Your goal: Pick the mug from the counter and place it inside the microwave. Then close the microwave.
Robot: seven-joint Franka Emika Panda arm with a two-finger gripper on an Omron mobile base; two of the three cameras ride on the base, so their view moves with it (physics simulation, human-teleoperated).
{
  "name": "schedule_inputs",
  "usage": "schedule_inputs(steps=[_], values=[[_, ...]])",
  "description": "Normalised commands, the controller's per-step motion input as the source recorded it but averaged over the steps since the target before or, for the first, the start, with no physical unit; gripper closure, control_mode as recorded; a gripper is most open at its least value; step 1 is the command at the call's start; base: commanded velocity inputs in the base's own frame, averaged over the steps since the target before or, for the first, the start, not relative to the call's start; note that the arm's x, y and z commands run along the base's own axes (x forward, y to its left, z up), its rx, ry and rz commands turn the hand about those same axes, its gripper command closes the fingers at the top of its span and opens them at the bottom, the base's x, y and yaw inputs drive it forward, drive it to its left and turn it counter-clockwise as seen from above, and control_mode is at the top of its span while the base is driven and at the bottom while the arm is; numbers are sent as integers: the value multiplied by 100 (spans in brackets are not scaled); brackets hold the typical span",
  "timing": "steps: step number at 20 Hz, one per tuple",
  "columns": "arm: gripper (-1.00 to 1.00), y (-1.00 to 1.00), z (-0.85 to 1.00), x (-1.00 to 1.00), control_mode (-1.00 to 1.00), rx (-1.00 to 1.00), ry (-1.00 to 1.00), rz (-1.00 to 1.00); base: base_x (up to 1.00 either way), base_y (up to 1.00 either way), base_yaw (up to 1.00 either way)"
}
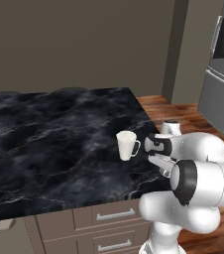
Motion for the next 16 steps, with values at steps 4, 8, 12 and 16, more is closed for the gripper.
schedule_inputs(steps=[4, 8, 12, 16], values=[[100, 0, 53, -21, -100, 0, 0, 3, 0, 0, 0], [100, 0, 92, -21, -100, 0, 0, 14, 0, 0, 0], [100, 3, 91, -18, -100, 0, -1, 20, 0, 0, 0], [100, 11, 79, -6, -100, 0, 0, 27, 0, 0, 0]])
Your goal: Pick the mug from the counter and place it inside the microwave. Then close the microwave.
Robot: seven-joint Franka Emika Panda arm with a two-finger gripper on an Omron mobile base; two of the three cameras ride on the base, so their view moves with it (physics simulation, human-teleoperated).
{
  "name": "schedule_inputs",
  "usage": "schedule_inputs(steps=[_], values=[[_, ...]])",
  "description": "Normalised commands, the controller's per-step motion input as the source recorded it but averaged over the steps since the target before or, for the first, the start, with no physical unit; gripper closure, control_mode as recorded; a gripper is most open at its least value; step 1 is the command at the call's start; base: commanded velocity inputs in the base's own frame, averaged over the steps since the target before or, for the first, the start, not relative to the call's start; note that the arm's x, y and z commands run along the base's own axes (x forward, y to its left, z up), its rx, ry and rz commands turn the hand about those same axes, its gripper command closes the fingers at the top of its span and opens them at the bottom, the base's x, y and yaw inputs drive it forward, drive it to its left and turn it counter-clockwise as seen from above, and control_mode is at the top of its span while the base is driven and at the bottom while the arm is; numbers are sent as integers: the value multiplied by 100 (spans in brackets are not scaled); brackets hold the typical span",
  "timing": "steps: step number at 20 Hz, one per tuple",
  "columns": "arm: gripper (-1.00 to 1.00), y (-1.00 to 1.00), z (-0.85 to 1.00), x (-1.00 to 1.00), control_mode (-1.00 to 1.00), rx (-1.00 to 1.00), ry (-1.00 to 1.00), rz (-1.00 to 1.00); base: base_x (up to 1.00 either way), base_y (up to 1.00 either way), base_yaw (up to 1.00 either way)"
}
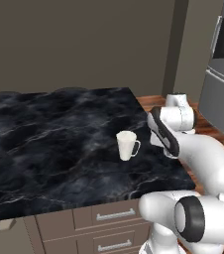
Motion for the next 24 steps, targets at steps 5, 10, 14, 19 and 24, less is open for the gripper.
schedule_inputs(steps=[5, 10, 14, 19, 24], values=[[100, 16, 75, 0, -100, 0, 0, 29, 0, 0, 0], [100, 24, 62, -6, -100, 0, 0, 26, 0, 0, 0], [100, 13, 54, -33, -100, 5, -1, 14, 0, 0, 0], [100, 10, 39, -35, -100, 10, -5, 11, 0, 0, 0], [100, 8, 32, -44, -100, 10, -8, 8, 0, 0, 0]])
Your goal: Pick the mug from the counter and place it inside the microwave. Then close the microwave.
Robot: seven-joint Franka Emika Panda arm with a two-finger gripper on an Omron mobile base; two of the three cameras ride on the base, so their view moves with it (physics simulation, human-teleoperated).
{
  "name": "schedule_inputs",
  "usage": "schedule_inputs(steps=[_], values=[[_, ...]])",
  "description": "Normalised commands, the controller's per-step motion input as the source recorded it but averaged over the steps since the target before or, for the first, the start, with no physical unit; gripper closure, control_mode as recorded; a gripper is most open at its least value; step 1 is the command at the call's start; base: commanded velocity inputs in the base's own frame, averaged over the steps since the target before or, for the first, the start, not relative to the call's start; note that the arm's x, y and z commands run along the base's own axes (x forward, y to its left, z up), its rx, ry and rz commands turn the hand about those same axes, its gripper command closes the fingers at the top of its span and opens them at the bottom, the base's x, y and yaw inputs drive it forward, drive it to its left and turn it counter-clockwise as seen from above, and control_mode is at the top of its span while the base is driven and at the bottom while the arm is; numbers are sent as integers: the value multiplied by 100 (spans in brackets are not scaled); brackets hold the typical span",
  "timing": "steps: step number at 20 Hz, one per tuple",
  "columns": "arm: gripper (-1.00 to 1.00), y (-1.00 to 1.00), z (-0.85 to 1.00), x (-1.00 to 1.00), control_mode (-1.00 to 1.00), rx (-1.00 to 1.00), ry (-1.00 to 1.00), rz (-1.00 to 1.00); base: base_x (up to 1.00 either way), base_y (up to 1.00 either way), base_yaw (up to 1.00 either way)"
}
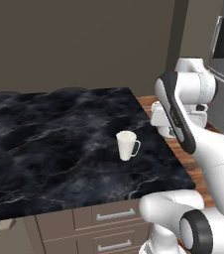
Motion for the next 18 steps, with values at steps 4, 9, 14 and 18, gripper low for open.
schedule_inputs(steps=[4, 9, 14, 18], values=[[100, 14, 41, -43, -100, 5, -11, 6, 0, 0, 0], [100, 0, 0, 0, -100, 0, 0, 0, 0, 0, 0], [100, 0, 0, 0, -100, 0, 0, 0, 0, 0, 0], [100, 0, 0, 0, 100, 0, 0, 0, -5, 0, 0]])
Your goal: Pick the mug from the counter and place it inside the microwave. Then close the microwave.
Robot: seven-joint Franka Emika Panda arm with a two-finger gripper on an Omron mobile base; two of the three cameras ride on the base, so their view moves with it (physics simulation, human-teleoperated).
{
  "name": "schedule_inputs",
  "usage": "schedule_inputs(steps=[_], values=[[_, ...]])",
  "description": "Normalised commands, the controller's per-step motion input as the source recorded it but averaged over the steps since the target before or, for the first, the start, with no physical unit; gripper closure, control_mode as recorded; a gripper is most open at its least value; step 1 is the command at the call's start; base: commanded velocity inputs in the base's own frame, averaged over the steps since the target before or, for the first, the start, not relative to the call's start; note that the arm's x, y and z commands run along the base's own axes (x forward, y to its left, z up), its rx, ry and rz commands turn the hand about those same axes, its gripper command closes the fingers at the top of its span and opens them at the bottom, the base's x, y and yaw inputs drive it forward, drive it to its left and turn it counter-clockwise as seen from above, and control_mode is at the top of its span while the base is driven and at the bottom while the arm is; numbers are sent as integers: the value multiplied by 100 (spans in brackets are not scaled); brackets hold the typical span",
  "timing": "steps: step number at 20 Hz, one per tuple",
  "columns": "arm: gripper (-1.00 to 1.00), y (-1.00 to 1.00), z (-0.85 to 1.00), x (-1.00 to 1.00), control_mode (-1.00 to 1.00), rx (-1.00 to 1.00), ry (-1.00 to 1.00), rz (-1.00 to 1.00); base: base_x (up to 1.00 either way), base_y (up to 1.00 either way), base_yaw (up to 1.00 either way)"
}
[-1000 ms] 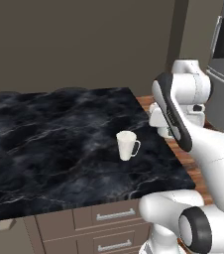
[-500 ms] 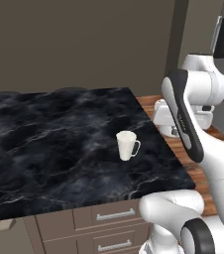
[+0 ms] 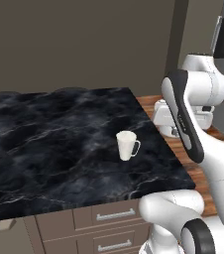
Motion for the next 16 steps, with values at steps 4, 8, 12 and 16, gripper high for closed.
schedule_inputs(steps=[4, 8, 12, 16], values=[[100, 0, 0, 0, 100, 0, 0, 0, -43, 0, 0], [100, 0, 0, 0, 100, 0, 0, 0, -57, 0, -1], [100, 0, 0, 0, 100, 0, 0, 0, -47, -3, -2], [100, 0, 0, 0, 100, 0, 0, 0, -9, -39, -13]])
